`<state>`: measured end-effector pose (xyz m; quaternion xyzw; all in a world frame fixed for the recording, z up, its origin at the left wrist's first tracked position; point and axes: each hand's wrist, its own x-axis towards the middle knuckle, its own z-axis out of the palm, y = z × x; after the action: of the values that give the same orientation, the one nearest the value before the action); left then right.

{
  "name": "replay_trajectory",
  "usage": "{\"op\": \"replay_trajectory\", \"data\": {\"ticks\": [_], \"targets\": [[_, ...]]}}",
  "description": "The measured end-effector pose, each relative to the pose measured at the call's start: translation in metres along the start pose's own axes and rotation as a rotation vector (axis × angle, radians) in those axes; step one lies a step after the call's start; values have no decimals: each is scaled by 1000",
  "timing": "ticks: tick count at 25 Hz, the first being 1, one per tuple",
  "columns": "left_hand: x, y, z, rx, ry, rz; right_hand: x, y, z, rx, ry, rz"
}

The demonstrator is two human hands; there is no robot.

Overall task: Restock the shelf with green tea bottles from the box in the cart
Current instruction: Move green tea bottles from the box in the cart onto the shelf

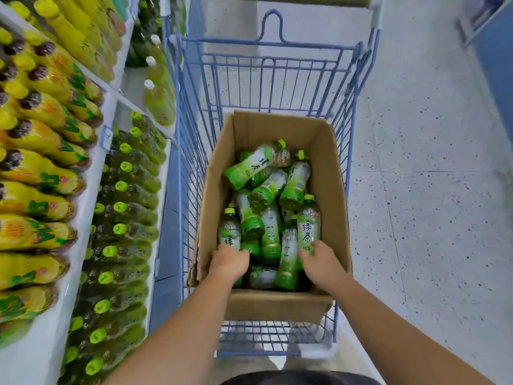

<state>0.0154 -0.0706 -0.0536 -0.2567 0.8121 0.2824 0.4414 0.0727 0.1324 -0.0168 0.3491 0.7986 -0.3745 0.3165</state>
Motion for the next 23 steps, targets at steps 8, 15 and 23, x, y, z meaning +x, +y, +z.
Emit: {"op": "replay_trajectory", "data": {"ticks": [8,15,23], "targets": [[54,-4,29,224,68,-86,55,-5,21,-177,142,149],[76,1,27,352,190,-37,87,-15,21,-433,207,171],[59,1,32,248,220,-10,86,-12,34,96,204,233]]}}
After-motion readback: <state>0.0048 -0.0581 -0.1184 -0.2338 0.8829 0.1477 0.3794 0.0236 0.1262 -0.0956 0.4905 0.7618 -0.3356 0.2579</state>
